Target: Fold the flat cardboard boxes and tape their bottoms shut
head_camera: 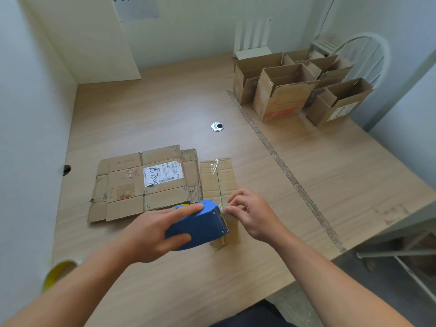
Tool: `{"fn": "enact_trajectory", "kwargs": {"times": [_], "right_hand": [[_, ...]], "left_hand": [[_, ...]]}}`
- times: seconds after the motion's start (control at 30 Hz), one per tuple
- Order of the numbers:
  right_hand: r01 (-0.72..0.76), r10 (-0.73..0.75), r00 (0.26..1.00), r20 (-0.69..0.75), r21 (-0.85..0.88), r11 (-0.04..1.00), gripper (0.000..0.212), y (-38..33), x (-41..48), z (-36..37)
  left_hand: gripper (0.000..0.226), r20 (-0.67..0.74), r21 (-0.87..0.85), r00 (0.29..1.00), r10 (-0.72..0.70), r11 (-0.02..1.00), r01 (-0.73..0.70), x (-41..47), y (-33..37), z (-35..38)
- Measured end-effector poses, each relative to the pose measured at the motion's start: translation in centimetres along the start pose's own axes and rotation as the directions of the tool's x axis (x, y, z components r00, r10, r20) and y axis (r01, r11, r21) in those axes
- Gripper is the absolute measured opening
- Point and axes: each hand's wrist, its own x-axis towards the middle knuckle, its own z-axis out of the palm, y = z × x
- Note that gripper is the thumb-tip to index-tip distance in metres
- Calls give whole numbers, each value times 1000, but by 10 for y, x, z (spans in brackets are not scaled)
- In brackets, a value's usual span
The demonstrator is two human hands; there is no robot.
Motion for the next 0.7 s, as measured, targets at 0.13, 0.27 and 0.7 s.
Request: {"fn": "enact_trajectory", "kwargs": {"times": [0.13,0.27,0.7], "right_hand": [[-58,58,998,-3,-43,997,22,6,-2,-5],[-178,174,982,-79,-55,982,22,19,-7,-41],[-467,484,875,-7,252,848,18,37,-4,-21]], "left_hand": [[63,177,-4,984,-39,999,40,16,4,-17],[61,246,20,963,-113,994,111,15,-5,-43],[57,460,-25,830,-315,930,367,52,-19,-52]]}}
